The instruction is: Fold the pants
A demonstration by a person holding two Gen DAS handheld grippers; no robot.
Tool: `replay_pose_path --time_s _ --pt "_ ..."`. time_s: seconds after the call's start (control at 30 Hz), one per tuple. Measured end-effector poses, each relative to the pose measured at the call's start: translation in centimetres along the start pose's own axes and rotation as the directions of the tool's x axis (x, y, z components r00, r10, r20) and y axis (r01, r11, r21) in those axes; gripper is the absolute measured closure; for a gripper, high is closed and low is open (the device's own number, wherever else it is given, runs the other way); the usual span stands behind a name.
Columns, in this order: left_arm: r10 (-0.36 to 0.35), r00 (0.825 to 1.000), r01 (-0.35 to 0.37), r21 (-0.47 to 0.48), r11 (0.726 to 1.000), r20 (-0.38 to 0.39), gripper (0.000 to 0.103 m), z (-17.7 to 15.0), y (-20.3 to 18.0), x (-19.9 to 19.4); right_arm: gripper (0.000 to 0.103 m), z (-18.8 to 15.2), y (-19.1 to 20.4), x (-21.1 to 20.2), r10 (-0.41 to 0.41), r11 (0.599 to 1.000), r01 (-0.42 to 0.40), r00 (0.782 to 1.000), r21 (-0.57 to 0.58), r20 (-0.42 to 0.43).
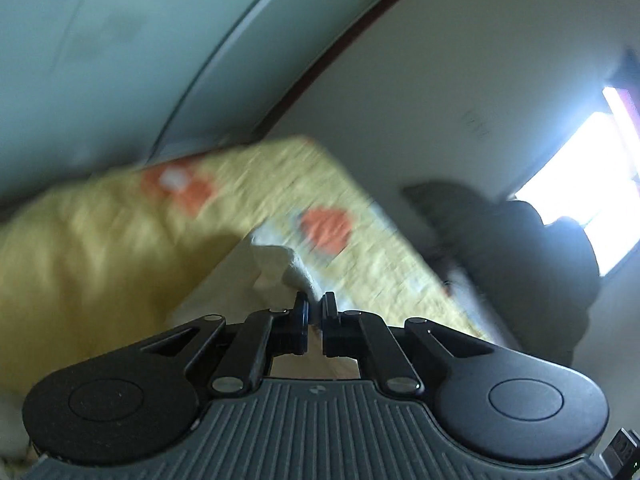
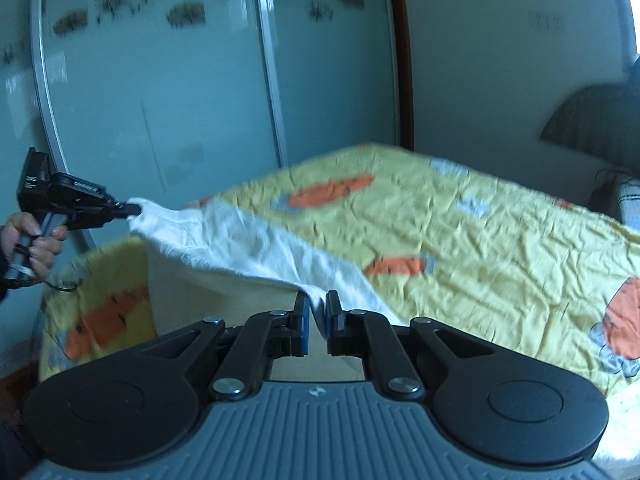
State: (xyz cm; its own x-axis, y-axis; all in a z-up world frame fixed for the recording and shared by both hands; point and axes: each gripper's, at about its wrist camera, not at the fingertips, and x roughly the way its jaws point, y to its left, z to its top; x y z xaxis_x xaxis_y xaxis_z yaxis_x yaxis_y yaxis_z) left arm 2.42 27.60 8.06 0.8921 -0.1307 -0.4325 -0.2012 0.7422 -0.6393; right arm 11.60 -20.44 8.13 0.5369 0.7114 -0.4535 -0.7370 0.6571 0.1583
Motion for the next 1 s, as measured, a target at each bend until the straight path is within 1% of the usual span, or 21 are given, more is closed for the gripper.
replay_pose_path --time_s 0.03,0.1,0.17,0.2,0.23,0.3,0.33,0.4,0.43,0.47,0.53,0.6,0.63,0.67,0.7,0.73,0.77,0.83,0.87,0.93,1.0 --pt "-0.002 1.0 0.002 0.013 1.0 -0.009 0.098 0.5 0.1 0.5 0.096 -0.6 0.5 0.0 0.014 1.0 -0.014 1.0 0.009 -0.015" --pt "0.054 0.997 -0.053 0.027 0.998 -0.05 0.098 0.6 1.1 2.2 0.096 -2.8 2.0 1.2 0.065 0.998 -0.063 0.993 0.023 -0.094" --pt "0.111 0.985 -0.11 0.009 0.994 -0.129 0.098 -0.1 3.0 4.3 0.096 -5.8 4.3 3.2 0.057 0.997 -0.067 0.978 -0.044 -0.201" --pt "0.131 0.977 -0.133 -0.002 0.991 -0.165 0.098 -0.6 4.0 5.0 0.096 -6.7 5.1 4.0 0.047 0.996 -0.063 0.972 -0.064 -0.231" --pt "0.149 0.971 -0.153 -0.009 0.988 -0.187 0.097 -1.1 4.8 5.5 0.096 -7.4 5.5 4.6 0.036 0.996 -0.054 0.969 -0.068 -0.246" --pt "0.143 0.973 -0.146 -0.001 0.989 -0.182 0.097 -1.6 5.4 5.4 0.095 -7.7 5.3 5.1 0.056 0.998 -0.063 0.97 -0.022 -0.234" --pt "0.145 0.973 -0.147 0.002 0.989 -0.181 0.083 -1.5 5.3 5.2 0.095 -7.5 5.1 5.1 0.059 0.998 -0.062 0.972 -0.006 -0.226" --pt "0.165 0.968 -0.168 -0.002 0.986 -0.19 0.071 -1.3 5.3 4.4 0.095 -7.0 4.8 5.0 0.058 0.998 -0.058 0.976 0.006 -0.211" --pt "0.184 0.962 -0.19 -0.012 0.982 -0.202 0.06 -1.2 5.3 3.8 0.096 -6.7 4.7 4.9 0.059 0.998 -0.058 0.978 0.007 -0.201" --pt "0.193 0.959 -0.201 -0.02 0.979 -0.207 0.053 -1.2 5.4 3.0 0.096 -6.4 4.7 4.7 0.059 0.998 -0.059 0.979 0.006 -0.193" --pt "0.177 0.969 -0.181 -0.011 0.983 -0.175 0.053 -1.7 4.8 0.6 0.096 -6.1 4.6 4.4 0.064 0.998 -0.064 0.981 0.007 -0.183" --pt "0.136 0.982 -0.134 0.019 0.991 -0.128 0.053 -3.1 3.1 -1.7 0.096 -6.1 4.5 4.4 0.065 0.998 -0.065 0.981 0.007 -0.181" --pt "0.083 0.987 -0.081 0.025 0.996 -0.139 0.053 -4.3 1.9 -2.4 0.096 -6.0 4.4 4.5 0.065 0.998 -0.064 0.981 0.01 -0.18" --pt "0.018 0.983 -0.015 0.019 1.0 -0.181 0.053 -5.6 0.7 -2.5 0.096 -6.1 4.4 4.6 0.064 0.998 -0.062 0.982 0.015 -0.179" --pt "-0.058 0.969 0.06 0.003 0.998 -0.238 0.052 -7.2 -0.8 -2.1 0.096 -6.1 4.3 4.6 0.063 0.998 -0.061 0.982 0.02 -0.177" --pt "-0.129 0.946 0.128 -0.023 0.992 -0.297 0.052 -8.8 -2.3 -1.5 0.096 -6.0 4.3 4.6 0.061 0.998 -0.058 0.983 0.026 -0.174" --pt "-0.191 0.916 0.185 -0.053 0.981 -0.353 0.052 -10.4 -3.8 -0.6 0.096 -6.0 4.4 4.6 0.057 0.998 -0.053 0.983 0.027 -0.173" --pt "-0.275 0.861 0.248 -0.117 0.962 -0.428 0.052 -13.0 -6.3 1.6 0.096 -5.8 4.6 4.4 0.052 0.999 -0.05 0.984 0.018 -0.171" --pt "-0.289 0.845 0.251 -0.143 0.957 -0.45 0.052 -13.9 -7.2 2.8 0.096 -5.8 4.7 4.3 0.052 0.999 -0.05 0.984 0.014 -0.17" --pt "-0.297 0.828 0.212 -0.224 0.951 -0.476 0.052 -15.3 -8.1 5.2 0.096 -5.7 4.9 4.0 0.047 0.999 -0.046 0.985 0.009 -0.168" --pt "-0.313 0.808 0.196 -0.273 0.942 -0.5 0.052 -16.0 -8.6 6.9 0.096 -5.8 5.0 3.7 0.046 0.999 -0.045 0.986 0.012 -0.163"
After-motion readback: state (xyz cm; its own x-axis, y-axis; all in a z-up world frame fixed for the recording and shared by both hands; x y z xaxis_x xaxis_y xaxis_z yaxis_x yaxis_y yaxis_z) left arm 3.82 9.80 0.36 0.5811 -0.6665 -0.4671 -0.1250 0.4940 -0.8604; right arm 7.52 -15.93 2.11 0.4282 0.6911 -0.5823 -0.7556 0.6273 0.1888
